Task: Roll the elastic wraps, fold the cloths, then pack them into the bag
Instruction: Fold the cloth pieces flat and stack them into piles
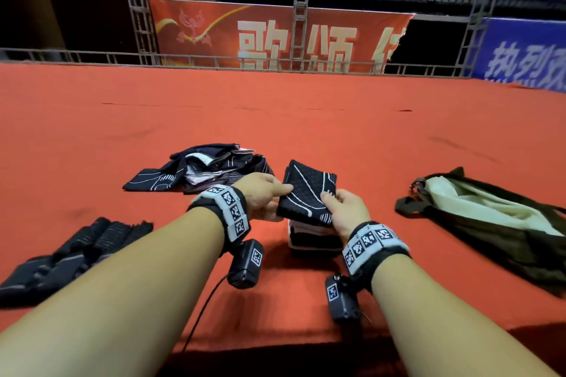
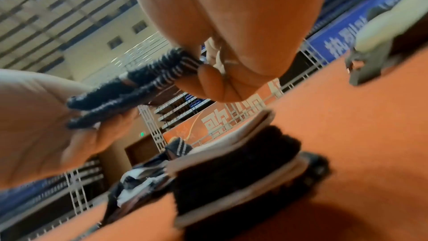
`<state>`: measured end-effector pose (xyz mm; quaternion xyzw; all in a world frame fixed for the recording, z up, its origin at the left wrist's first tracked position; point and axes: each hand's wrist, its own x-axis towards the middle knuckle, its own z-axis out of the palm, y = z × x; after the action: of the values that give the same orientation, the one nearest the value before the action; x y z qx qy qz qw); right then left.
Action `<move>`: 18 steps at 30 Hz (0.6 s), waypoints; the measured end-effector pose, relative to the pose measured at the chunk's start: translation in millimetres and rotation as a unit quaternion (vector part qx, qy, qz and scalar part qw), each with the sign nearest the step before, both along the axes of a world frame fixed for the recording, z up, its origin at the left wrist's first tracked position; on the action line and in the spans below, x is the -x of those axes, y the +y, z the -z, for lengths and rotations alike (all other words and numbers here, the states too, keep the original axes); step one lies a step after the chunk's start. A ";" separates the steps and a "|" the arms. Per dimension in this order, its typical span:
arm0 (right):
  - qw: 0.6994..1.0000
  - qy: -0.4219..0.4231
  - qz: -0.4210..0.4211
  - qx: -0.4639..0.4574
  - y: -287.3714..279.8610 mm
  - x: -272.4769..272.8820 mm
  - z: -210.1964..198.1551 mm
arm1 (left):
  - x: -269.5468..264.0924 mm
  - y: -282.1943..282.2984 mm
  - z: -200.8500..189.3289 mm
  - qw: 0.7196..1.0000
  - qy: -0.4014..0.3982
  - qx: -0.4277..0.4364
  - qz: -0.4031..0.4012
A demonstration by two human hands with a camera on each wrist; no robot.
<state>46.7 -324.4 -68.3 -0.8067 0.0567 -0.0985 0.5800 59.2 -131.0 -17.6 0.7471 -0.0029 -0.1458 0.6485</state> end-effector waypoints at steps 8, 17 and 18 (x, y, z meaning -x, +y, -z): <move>0.961 0.031 -0.009 0.274 -30.2 -32.5 -3.5 | -31.5 -28.4 30.9 0.956 -0.063 -0.284 0.020; 0.922 0.064 -0.029 0.382 -26.5 -46.8 21.6 | -53.2 -52.9 62.1 0.841 -0.280 -0.462 0.042; 0.918 0.065 -0.027 0.390 -27.2 -47.7 24.1 | -53.7 -59.4 67.0 0.818 -0.294 -0.487 0.083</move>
<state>94.4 -351.5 -92.4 -0.9749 0.0293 -0.0444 0.2164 112.9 -190.4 -84.7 0.9698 -0.1841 0.0449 0.1534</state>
